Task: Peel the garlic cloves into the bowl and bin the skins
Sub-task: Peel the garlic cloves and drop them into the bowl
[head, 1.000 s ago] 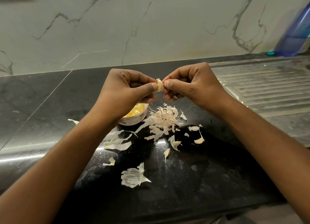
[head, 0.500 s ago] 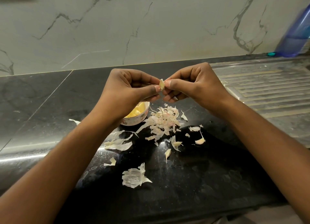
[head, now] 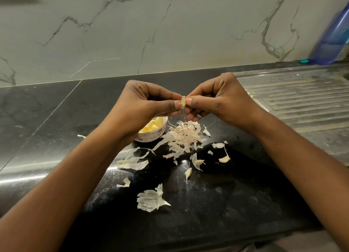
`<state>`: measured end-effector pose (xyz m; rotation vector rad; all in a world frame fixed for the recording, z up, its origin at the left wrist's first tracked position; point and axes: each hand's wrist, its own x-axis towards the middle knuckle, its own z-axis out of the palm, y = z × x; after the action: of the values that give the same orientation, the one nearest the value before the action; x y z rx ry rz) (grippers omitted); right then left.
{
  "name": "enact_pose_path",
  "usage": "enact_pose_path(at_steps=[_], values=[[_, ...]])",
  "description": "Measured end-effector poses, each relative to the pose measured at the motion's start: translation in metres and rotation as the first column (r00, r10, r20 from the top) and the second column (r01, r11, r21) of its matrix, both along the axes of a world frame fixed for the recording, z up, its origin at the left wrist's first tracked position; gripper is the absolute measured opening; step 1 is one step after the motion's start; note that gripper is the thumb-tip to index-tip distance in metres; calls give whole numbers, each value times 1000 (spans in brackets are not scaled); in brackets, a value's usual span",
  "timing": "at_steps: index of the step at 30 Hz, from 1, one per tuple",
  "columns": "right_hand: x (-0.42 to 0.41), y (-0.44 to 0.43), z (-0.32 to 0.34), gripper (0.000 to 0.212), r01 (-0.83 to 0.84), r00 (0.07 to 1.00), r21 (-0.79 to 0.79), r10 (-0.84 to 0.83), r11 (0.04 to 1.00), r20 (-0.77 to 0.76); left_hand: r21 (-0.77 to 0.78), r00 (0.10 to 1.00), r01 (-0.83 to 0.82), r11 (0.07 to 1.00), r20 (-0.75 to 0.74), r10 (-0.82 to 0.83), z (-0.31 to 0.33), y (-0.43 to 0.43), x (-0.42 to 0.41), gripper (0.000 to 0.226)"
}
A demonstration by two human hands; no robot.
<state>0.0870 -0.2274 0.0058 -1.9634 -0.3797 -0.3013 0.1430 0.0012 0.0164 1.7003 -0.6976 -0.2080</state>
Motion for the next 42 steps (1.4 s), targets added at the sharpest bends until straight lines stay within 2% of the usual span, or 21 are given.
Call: enact_pose_path(at_steps=[12,14,16,18,25,29,33,36,42], values=[[1,3,-2,12,20,1000,71,-20,997,4,-47,993,31,998,-110,-36,3,1,-1,27],[3,3,-2,12,46,999,75,-47,996,16,-25,999,3,1000,-50,-4,1,0,-1,23],[4,2,-2,11,79,996,66,-82,995,41,18,995,-47,999,89,45,-2,-1,-1,20],[5,2,-2,11,103,992,52,-106,993,65,25,985,-70,997,160,66,-3,-4,-3,18],[5,3,-3,12,115,987,-13,-112,993,117,-71,999,-33,997,-33,30,-1,-5,-6,27],[4,7,-4,12,102,988,-34,-97,994,123,-44,999,-20,999,-33,19,-1,-4,-6,20],[4,4,-2,10,129,983,6,-129,992,128,-76,994,-49,996,-97,42,0,-4,-5,18],[3,2,-1,11,120,985,-21,-116,993,127,-95,990,-71,993,-127,59,1,-3,-4,17],[2,4,-4,15,51,993,-84,-42,995,109,-70,993,-77,995,-90,70,-1,-3,-4,15]])
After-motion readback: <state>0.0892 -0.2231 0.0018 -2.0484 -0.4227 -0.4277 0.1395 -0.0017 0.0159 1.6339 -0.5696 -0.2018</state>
